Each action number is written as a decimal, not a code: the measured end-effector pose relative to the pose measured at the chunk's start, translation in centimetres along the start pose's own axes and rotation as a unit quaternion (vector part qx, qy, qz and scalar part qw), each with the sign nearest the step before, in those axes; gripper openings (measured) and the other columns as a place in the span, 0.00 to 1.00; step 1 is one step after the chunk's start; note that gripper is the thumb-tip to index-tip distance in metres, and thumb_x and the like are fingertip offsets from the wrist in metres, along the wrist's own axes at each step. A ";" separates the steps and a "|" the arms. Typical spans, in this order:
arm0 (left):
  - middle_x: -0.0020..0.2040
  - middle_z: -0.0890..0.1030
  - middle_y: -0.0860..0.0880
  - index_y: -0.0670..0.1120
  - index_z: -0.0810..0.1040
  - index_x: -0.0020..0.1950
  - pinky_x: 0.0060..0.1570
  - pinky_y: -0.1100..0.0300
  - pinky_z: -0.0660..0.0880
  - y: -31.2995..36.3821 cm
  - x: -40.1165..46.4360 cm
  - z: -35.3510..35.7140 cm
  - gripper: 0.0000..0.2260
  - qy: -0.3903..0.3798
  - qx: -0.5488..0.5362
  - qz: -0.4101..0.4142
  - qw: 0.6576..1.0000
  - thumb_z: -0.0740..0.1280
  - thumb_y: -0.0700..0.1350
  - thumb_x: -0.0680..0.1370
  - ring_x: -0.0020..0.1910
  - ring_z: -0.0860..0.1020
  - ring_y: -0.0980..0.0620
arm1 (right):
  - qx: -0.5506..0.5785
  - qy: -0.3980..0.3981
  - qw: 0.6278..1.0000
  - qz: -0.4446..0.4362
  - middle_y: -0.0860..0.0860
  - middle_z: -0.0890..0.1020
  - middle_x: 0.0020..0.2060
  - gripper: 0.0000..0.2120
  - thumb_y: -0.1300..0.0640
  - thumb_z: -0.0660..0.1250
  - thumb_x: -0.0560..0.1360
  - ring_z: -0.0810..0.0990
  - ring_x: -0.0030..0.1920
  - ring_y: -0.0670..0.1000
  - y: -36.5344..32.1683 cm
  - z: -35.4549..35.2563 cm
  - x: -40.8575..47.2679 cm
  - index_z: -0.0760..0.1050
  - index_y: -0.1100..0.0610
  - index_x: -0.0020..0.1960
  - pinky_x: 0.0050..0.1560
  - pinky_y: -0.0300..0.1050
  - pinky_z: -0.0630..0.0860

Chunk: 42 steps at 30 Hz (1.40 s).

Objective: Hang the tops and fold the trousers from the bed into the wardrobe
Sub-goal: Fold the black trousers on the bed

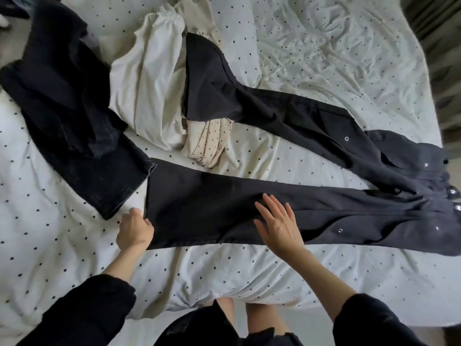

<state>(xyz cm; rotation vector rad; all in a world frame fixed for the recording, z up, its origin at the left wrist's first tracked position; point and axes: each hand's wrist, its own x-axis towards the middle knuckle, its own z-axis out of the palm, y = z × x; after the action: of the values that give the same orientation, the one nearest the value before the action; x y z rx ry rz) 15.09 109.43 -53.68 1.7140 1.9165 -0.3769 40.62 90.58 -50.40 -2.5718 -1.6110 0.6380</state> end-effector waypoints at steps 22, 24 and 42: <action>0.44 0.74 0.49 0.44 0.74 0.47 0.49 0.54 0.67 27.3 -12.0 8.7 0.03 0.093 0.106 0.383 0.913 0.66 0.43 0.77 0.48 0.74 0.46 | 0.051 0.128 0.984 0.113 0.54 0.80 0.55 0.13 0.57 0.62 0.76 0.77 0.59 0.58 26.6 -5.6 -0.8 0.77 0.59 0.58 0.55 0.58 0.71; 0.47 0.75 0.47 0.44 0.75 0.50 0.51 0.50 0.70 27.9 -12.2 8.7 0.03 0.095 0.110 0.368 0.919 0.63 0.40 0.77 0.50 0.74 0.44 | 0.037 0.213 0.972 0.092 0.52 0.82 0.41 0.14 0.54 0.58 0.75 0.80 0.43 0.57 27.8 -6.8 -0.2 0.80 0.58 0.48 0.41 0.50 0.73; 0.61 0.76 0.44 0.46 0.77 0.60 0.63 0.39 0.65 51.6 -13.7 14.5 0.18 0.151 0.186 0.580 0.778 0.53 0.47 0.77 0.65 0.71 0.43 | 0.028 0.081 0.995 0.043 0.55 0.80 0.48 0.13 0.50 0.60 0.79 0.77 0.49 0.59 42.8 -15.5 17.0 0.73 0.60 0.53 0.56 0.50 0.64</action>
<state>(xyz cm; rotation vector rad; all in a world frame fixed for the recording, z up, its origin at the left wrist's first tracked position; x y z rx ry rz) 69.18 98.23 -50.54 2.9525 0.5997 0.0321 89.16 88.52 -52.25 -2.5885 -1.4199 0.4584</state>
